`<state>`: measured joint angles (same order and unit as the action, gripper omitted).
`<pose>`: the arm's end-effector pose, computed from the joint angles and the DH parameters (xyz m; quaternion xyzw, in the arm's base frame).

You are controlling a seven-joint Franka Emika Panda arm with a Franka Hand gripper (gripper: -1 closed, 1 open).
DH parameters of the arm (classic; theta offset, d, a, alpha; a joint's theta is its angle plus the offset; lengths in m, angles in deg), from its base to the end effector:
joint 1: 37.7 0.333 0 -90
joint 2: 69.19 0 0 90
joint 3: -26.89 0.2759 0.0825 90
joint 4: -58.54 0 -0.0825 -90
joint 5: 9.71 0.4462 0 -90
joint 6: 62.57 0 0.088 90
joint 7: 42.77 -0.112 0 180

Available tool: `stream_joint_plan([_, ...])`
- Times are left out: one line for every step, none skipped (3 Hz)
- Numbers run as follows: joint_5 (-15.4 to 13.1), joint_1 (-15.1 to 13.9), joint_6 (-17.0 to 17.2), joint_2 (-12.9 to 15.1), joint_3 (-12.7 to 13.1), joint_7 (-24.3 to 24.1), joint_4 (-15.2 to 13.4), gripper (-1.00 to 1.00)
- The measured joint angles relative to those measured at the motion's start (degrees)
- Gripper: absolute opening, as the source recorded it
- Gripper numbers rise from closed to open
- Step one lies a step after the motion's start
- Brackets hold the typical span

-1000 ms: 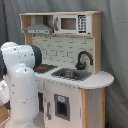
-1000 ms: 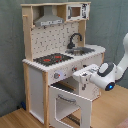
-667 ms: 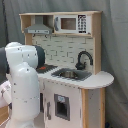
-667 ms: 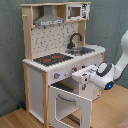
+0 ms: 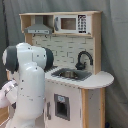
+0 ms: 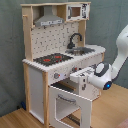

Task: Play with the kitchen

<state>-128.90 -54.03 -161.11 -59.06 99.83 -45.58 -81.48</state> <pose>0.3519 0.4043 0.2302 0.2672 0.6455 0.2114 0.6836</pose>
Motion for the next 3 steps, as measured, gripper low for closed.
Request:
stream_joint_plan([-4.3, 0.02, 0.0, 3.15, -0.12, 0.09, 2.16, 1.0])
stream_joint_plan([-4.9, 0.02, 0.11, 3.33, -0.16, 0.09, 2.17, 1.0])
stream_joint_plan([-4.9, 0.02, 0.14, 3.33, -0.16, 0.09, 2.18, -1.0])
